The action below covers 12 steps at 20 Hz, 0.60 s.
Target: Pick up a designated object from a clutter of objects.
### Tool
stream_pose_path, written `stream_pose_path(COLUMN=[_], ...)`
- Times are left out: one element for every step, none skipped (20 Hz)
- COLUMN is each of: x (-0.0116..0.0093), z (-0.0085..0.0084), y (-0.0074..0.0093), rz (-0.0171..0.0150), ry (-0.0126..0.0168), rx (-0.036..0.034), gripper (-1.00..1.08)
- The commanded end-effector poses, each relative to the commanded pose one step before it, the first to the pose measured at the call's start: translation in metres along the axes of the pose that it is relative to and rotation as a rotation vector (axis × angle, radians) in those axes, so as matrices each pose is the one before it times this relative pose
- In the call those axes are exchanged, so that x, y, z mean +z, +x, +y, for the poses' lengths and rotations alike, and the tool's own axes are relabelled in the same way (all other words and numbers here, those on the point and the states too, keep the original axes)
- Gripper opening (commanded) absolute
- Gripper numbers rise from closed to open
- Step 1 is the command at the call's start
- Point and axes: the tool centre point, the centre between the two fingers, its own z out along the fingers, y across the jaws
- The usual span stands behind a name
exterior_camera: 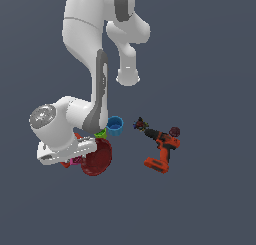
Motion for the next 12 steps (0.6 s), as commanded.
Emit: stream_pose_path(x=[0.01590,0.00000,0.00000,0.00000,0.00000,0.00000,0.00000,0.00000,0.00000,-0.01528,-0.00026,-0.00078], z=[-0.01151,0.00000,0.00000,0.00000,0.00000,0.00000,0.00000,0.00000,0.00000,0.01461,-0.00014,-0.00041], y=[-0.00207,0.00000,0.00000,0.00000,0.00000,0.00000,0.00000,0.00000,0.00000,0.00118,0.00002,0.00006], rz=[-0.01795,0.00000,0.00000,0.00000,0.00000,0.00000,0.00000,0.00000,0.00000,0.01960,0.00000,0.00000], ry=[0.01855,0.00000,0.00000,0.00000,0.00000,0.00000,0.00000,0.00000,0.00000,-0.02328,0.00000,0.00000], rx=[-0.00940,0.00000,0.00000,0.00000,0.00000,0.00000,0.00000,0.00000,0.00000,0.01252,0.00000,0.00000], gripper=[-1.00,-1.00,-1.00,-1.00,-1.00,-1.00,-1.00,-1.00,-1.00,-1.00,-1.00,-1.00])
